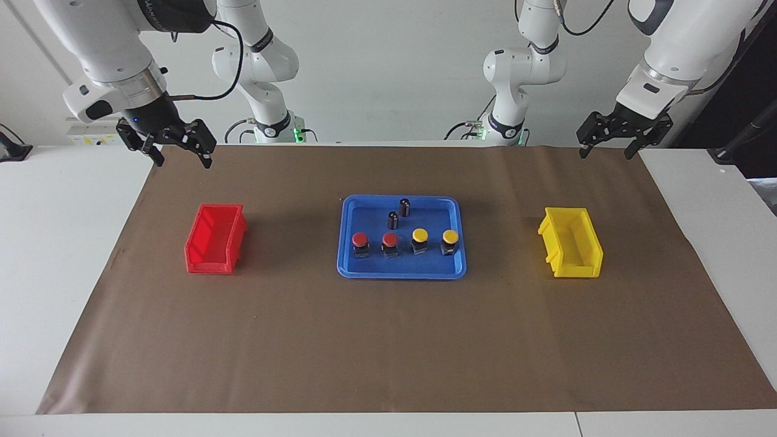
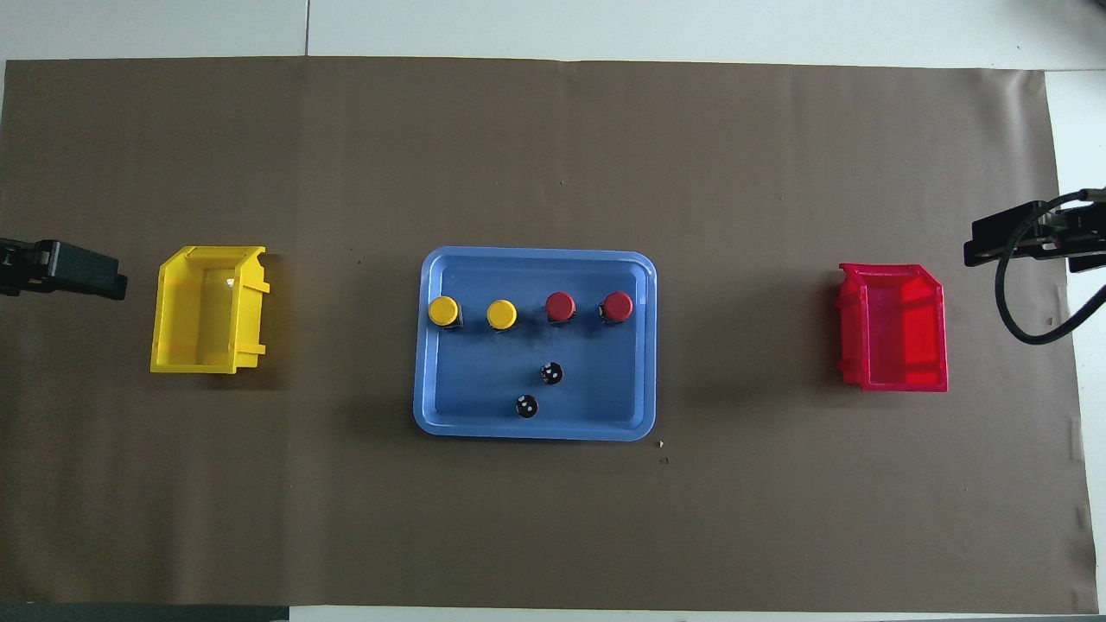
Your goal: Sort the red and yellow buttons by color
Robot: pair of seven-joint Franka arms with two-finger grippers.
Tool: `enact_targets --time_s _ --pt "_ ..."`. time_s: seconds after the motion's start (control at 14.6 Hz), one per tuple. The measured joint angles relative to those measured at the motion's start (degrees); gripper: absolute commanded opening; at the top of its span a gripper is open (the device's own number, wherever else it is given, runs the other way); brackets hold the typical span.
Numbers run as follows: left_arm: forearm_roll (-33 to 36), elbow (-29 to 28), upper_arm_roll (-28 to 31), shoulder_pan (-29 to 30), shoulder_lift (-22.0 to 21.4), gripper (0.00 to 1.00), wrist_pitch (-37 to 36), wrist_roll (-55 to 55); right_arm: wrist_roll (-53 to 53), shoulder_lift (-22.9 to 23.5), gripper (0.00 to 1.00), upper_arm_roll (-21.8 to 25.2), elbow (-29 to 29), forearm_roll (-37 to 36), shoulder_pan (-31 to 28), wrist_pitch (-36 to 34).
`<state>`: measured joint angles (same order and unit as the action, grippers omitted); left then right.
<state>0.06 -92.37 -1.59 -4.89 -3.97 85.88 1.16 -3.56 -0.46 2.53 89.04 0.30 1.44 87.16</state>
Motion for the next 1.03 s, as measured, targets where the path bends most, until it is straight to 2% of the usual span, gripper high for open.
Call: enact_targets --time_s 1.03 --pt "0.0 0.0 0.0 0.0 0.0 1.00 0.0 0.0 0.7 -0.2 1.00 -0.1 0.0 0.4 0.1 -1.2"
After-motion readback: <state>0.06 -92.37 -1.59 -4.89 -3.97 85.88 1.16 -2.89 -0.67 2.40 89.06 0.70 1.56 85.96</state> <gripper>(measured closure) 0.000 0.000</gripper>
